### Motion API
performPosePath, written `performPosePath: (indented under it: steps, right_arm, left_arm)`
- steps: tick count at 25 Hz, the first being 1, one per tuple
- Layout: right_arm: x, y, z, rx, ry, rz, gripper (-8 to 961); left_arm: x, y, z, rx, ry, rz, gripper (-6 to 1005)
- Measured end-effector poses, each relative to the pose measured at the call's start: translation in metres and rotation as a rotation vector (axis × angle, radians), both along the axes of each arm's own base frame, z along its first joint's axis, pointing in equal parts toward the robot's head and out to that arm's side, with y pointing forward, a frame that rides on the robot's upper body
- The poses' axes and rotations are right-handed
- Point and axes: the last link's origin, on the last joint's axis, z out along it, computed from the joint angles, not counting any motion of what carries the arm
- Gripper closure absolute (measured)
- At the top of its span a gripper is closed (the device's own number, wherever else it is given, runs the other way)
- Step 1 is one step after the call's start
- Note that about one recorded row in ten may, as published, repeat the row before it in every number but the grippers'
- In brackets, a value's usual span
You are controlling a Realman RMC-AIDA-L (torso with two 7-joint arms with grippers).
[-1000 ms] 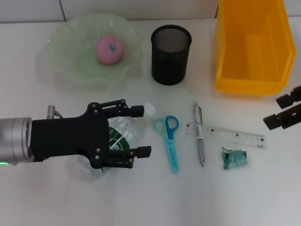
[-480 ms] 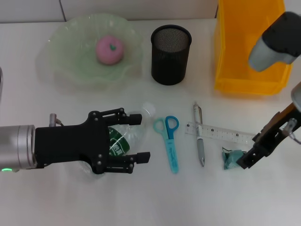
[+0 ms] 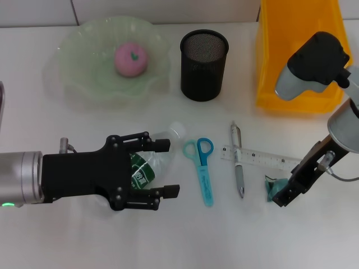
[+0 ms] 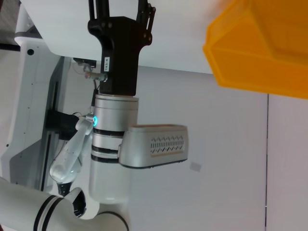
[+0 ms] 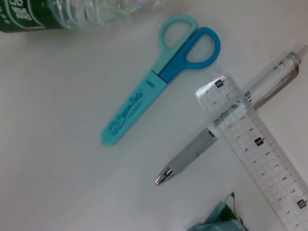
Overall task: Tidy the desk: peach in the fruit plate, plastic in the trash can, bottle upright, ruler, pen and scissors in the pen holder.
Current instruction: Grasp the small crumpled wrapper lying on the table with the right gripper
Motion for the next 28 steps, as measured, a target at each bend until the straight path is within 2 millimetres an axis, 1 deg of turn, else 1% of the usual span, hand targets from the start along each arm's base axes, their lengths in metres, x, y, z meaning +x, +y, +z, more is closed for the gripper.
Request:
performPosePath:
  steps: [9, 21, 28]
  right_arm:
    - [0.001, 0.000, -0.006, -0.009, 0.002, -0.001, 190]
    - [0.002, -0.001, -0.009, -0.015, 0.002, 0.001, 224]
    - [0.005, -0.001, -0.014, -0.040, 0.024, -0.022, 243]
  left_arm:
    - [-0.003, -0.005, 0.000, -0.006, -0.006, 0.002, 171]
    - [-0.001, -0.004, 0.001, -0.005, -0.006, -0.006, 171]
    - [-0.001, -0.004, 0.001, -0.009, -0.009, -0.007, 172]
